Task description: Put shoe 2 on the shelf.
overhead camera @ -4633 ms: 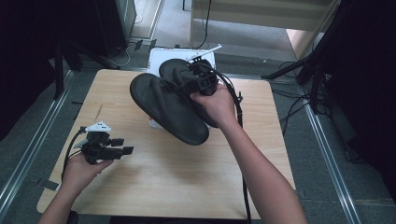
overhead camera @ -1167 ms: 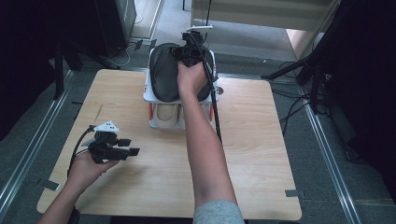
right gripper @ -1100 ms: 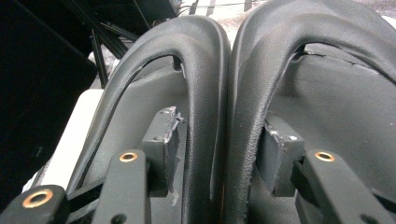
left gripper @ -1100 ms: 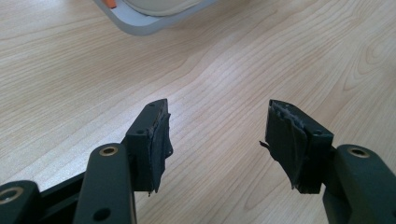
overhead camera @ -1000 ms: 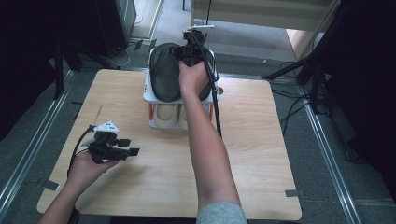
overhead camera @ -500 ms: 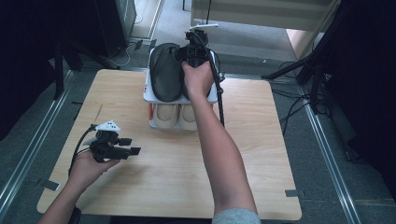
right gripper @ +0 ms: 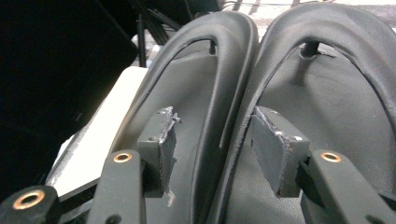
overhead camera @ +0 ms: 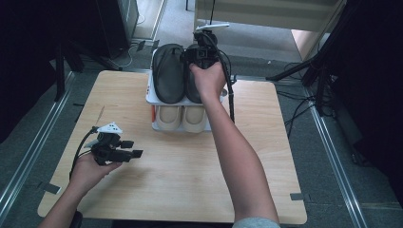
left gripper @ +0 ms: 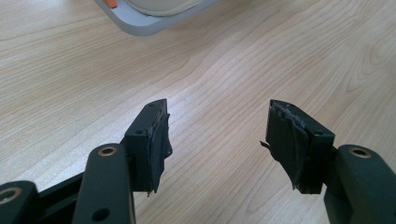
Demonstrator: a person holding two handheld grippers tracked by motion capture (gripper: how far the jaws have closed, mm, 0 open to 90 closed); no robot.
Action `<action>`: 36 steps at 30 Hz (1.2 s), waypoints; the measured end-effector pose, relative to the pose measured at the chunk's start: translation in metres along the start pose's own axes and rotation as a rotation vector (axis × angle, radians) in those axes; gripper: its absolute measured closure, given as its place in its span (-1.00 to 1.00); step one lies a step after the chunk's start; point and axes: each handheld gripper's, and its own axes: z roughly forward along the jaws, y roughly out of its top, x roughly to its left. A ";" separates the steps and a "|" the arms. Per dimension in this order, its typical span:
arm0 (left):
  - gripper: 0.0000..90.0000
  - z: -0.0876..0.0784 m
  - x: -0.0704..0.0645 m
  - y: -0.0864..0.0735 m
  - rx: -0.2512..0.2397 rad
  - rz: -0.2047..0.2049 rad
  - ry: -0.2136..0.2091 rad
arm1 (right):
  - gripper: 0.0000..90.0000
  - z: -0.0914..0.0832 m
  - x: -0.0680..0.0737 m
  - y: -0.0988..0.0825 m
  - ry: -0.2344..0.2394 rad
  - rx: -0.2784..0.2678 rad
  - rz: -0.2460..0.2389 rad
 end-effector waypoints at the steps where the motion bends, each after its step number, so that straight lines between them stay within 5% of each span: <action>1: -0.11 0.000 0.000 0.000 0.000 0.000 0.001 | 0.13 -0.001 0.000 0.000 0.011 0.000 -0.009; 8: -0.11 0.000 0.000 0.000 0.003 0.001 0.001 | 0.13 -0.012 -0.002 -0.001 0.046 0.006 -0.095; 36: -0.12 0.001 0.001 -0.001 0.008 0.003 0.012 | 0.11 -0.042 -0.006 -0.044 0.193 0.051 -0.204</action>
